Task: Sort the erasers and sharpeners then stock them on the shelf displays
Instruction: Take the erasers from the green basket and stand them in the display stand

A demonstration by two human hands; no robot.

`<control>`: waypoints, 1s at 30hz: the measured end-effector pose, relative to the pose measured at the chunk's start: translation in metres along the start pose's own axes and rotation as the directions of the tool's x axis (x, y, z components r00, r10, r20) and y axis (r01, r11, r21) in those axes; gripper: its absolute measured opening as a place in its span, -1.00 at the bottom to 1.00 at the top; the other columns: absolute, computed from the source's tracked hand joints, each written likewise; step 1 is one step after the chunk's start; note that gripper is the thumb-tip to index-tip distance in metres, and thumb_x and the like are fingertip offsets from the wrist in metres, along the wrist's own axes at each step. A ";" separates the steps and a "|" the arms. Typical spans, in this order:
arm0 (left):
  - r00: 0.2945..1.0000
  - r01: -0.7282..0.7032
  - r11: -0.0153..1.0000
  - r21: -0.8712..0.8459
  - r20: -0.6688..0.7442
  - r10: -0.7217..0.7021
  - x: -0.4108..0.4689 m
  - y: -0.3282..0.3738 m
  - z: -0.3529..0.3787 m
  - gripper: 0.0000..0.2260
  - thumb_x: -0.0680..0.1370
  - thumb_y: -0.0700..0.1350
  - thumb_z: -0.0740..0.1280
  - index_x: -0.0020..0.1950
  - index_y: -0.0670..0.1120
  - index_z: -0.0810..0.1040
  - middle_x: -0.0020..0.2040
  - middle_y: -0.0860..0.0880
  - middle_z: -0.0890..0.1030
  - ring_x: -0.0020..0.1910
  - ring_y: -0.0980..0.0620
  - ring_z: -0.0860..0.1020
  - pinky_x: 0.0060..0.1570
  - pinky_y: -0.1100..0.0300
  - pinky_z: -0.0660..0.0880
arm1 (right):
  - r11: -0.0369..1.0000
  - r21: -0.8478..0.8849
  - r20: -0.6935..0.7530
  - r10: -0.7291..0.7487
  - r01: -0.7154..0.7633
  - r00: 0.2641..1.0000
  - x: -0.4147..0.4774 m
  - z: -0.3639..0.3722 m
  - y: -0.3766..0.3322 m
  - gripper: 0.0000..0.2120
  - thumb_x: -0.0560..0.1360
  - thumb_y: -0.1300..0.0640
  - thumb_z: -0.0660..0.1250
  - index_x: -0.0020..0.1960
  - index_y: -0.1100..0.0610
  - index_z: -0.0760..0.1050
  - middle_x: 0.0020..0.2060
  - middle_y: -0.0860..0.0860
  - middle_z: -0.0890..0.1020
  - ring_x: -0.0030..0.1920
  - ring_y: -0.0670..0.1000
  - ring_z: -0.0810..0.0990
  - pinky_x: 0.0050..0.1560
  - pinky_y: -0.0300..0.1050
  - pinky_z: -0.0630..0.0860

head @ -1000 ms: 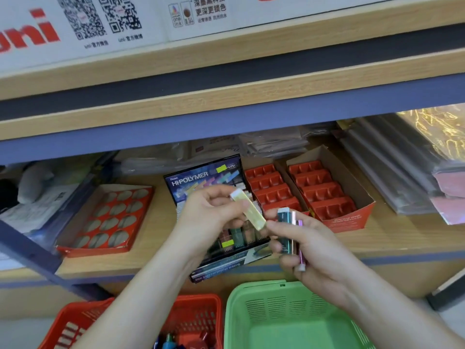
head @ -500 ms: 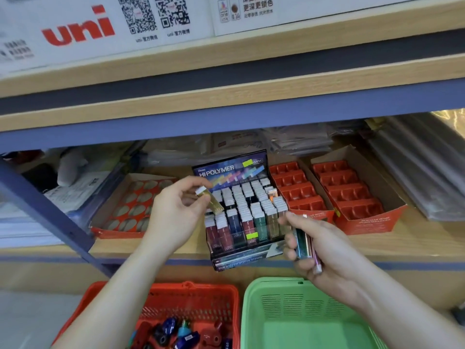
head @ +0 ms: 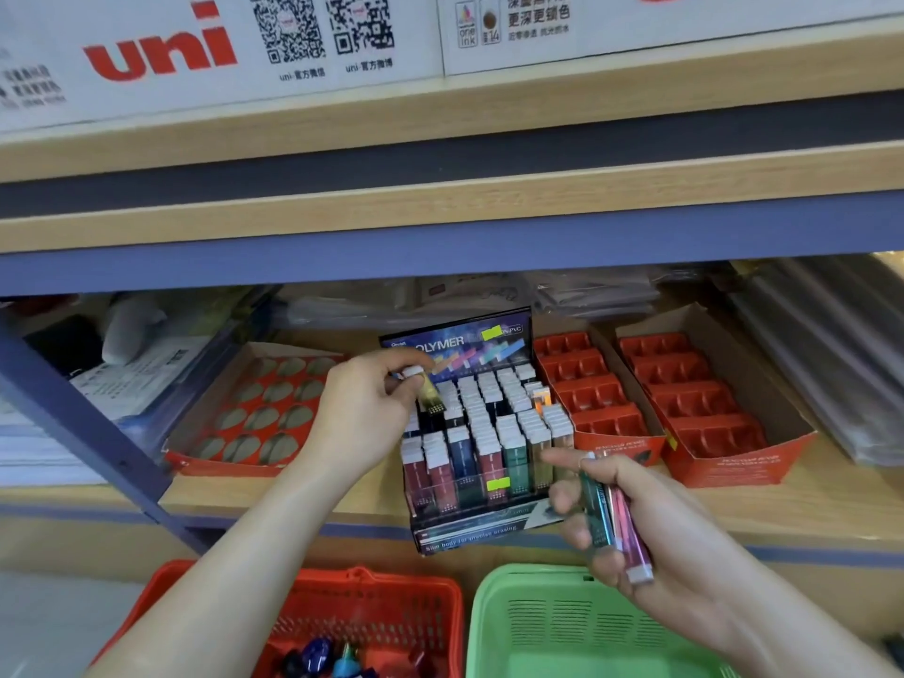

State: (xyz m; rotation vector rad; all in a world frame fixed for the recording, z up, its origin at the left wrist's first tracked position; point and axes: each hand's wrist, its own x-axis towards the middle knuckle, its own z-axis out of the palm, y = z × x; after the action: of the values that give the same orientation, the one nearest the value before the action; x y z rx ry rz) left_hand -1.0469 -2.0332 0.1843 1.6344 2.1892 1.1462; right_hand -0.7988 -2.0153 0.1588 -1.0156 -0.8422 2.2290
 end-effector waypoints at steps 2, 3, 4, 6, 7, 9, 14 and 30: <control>1.000 0.017 0.999 0.040 0.003 -0.017 0.002 -0.004 0.000 -0.82 0.55 -0.17 0.35 -0.01 0.13 0.62 -0.21 -0.01 0.67 -0.42 0.10 0.51 -0.38 0.21 0.46 | 1.000 -0.008 -0.011 0.003 -0.003 1.000 0.004 -0.002 0.001 -0.71 0.51 0.18 0.25 0.19 0.21 0.56 -0.30 0.15 0.58 -0.48 0.01 0.43 -0.64 -0.30 0.25; 0.999 0.031 0.998 0.063 0.014 -0.032 0.003 -0.006 0.000 -0.82 0.55 -0.16 0.36 0.00 0.12 0.63 -0.18 0.01 0.66 -0.31 0.08 0.56 -0.28 0.20 0.51 | 1.000 -0.010 -0.015 0.003 -0.003 1.000 0.006 -0.003 0.001 -0.68 0.45 0.17 0.29 0.18 0.21 0.56 -0.29 0.15 0.58 -0.48 0.01 0.43 -0.64 -0.30 0.25; 0.999 0.040 0.996 0.076 0.027 -0.042 0.004 -0.009 0.000 -0.83 0.54 -0.16 0.37 0.02 0.10 0.65 -0.17 0.04 0.66 -0.25 0.09 0.58 -0.23 0.24 0.51 | 1.000 -0.012 -0.017 0.002 -0.002 1.000 0.009 -0.003 0.002 -0.61 0.38 0.14 0.32 0.18 0.21 0.56 -0.30 0.15 0.58 -0.49 0.01 0.43 -0.64 -0.30 0.25; 0.997 0.043 0.995 0.087 0.060 -0.048 0.003 -0.012 0.002 -0.85 0.53 -0.14 0.39 0.04 0.06 0.67 -0.15 0.09 0.66 -0.22 0.17 0.58 -0.24 0.41 0.45 | 1.000 -0.018 -0.022 -0.003 0.003 1.000 0.014 -0.004 0.004 -0.52 0.28 0.10 0.35 0.18 0.22 0.56 -0.31 0.14 0.58 -0.52 0.01 0.43 -0.64 -0.31 0.26; 0.995 0.037 0.995 0.096 0.086 -0.045 0.003 -0.013 0.004 -0.85 0.53 -0.13 0.39 0.05 0.06 0.68 -0.13 0.09 0.67 -0.21 0.16 0.59 -0.24 0.43 0.44 | 1.000 -0.019 -0.026 -0.004 0.003 1.000 0.015 -0.004 0.005 -0.51 0.26 0.10 0.36 0.17 0.22 0.57 -0.32 0.14 0.57 -0.52 0.01 0.43 -0.64 -0.31 0.26; 0.988 0.011 0.991 0.134 0.150 -0.031 0.003 -0.015 0.007 -0.84 0.55 -0.12 0.37 0.07 0.06 0.68 -0.04 0.04 0.68 -0.11 0.07 0.62 -0.10 0.31 0.51 | 1.000 -0.011 -0.030 -0.002 0.002 1.000 0.017 -0.005 0.005 -0.52 0.24 0.10 0.38 0.13 0.22 0.60 -0.34 0.12 0.55 -0.52 0.01 0.42 -0.64 -0.31 0.26; 0.977 -0.061 0.978 0.198 0.210 0.019 0.005 -0.019 0.011 -0.86 0.53 -0.13 0.39 0.04 0.04 0.68 -0.07 0.12 0.62 -0.06 0.16 0.56 0.00 0.28 0.49 | 1.000 -0.007 -0.014 -0.001 0.001 1.000 0.016 -0.005 0.004 -0.49 0.13 0.08 0.44 0.07 0.20 0.66 -0.37 0.08 0.48 -0.51 0.00 0.41 -0.65 -0.29 0.28; 0.994 0.007 0.987 -0.159 0.111 0.011 -0.051 0.051 0.003 -0.89 0.50 -0.15 0.41 -0.19 0.05 0.65 -0.37 0.08 0.61 -0.38 0.17 0.53 -0.37 0.32 0.46 | 0.937 0.350 0.000 -0.013 0.012 1.000 -0.009 0.020 -0.008 -0.82 0.57 0.24 0.14 0.09 0.20 0.48 -0.06 0.30 0.67 -0.05 0.26 0.70 0.00 0.17 0.61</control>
State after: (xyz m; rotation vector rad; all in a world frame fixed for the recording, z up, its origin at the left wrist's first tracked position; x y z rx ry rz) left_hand -0.9880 -2.0712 0.2012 1.5935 1.9742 1.1672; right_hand -0.8081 -2.0227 0.1789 -0.8331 -0.4254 2.2620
